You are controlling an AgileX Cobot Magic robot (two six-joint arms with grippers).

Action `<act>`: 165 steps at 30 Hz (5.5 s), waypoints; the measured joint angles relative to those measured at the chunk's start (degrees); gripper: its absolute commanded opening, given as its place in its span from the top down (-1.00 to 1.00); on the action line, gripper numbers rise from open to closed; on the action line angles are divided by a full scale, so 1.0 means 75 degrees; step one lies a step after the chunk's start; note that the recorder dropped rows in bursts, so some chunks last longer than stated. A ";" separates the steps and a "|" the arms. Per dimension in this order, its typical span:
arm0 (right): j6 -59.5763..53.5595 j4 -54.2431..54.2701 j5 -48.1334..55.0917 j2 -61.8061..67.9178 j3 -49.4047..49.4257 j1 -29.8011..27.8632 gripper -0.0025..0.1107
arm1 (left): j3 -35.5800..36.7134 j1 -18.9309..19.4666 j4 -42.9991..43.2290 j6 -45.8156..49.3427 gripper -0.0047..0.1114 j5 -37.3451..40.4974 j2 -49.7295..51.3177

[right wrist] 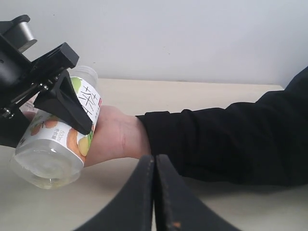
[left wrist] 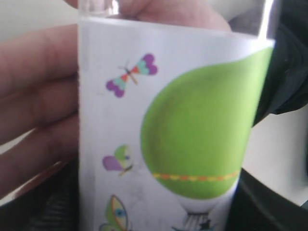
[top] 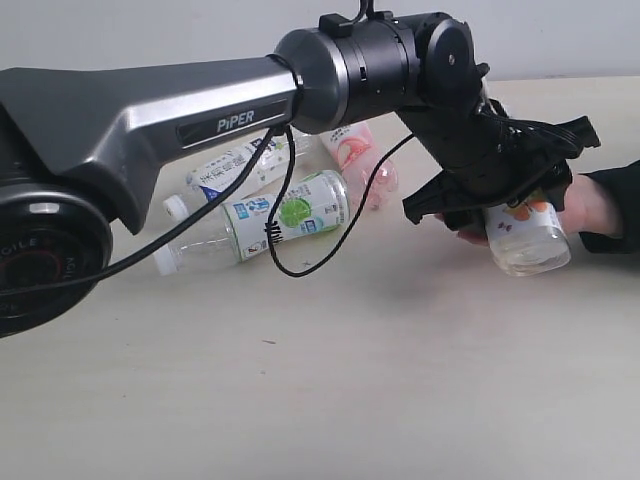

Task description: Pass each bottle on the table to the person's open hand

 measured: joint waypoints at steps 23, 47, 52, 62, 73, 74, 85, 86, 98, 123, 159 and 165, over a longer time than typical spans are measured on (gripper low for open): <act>0.0000 0.0000 0.0000 0.0000 0.0000 0.0000 0.96 | 0.0000 0.0000 0.0036 0.0678 -0.51 0.0250 -0.0264; 0.0000 0.0000 0.0000 0.0000 0.0000 0.0000 0.96 | 0.0000 0.0092 0.2807 0.1759 0.91 0.3129 -0.2227; 0.0000 0.0000 0.0000 0.0000 0.0000 0.0000 0.96 | 0.0456 0.0092 0.2969 0.1944 0.91 0.3143 -0.2785; 0.0000 0.0000 0.0000 0.0000 0.0000 0.0000 0.96 | 0.2723 0.0092 0.4014 0.2083 0.91 0.3157 -0.4056; 0.0000 0.0000 0.0000 0.0000 0.0000 0.0000 0.96 | 0.6547 0.0015 0.4580 0.2177 0.92 0.1778 -0.6014; 0.0000 0.0000 0.0000 0.0000 0.0000 0.0000 0.96 | 0.6799 0.0015 0.4627 0.2177 0.92 0.1618 -0.6211; 0.0000 0.0000 0.0000 0.0000 0.0000 0.0000 0.96 | 0.8348 0.0015 0.4765 0.2177 0.92 0.1186 -0.7506; 0.0000 0.0000 0.0000 0.0000 0.0000 0.0000 0.96 | 0.8363 0.0015 0.4763 0.2177 0.92 0.1186 -0.7559; 0.0000 0.0000 0.0000 0.0000 0.0000 0.0000 0.96 | 0.8378 0.0015 0.4802 0.2177 0.92 0.1186 -0.7636; 0.0000 0.0000 0.0000 0.0000 0.0000 0.0000 0.96 | 0.8378 0.0015 0.4953 0.2177 0.92 0.1175 -0.7636; 0.0000 0.0000 0.0000 0.0000 0.0000 0.0000 0.96 | 0.8378 0.0015 0.5366 0.2177 0.92 0.0844 -0.7636; 0.0000 0.0000 0.0000 0.0000 0.0000 0.0000 0.96 | 0.8378 0.0015 0.5366 0.2177 0.92 0.0844 -0.7636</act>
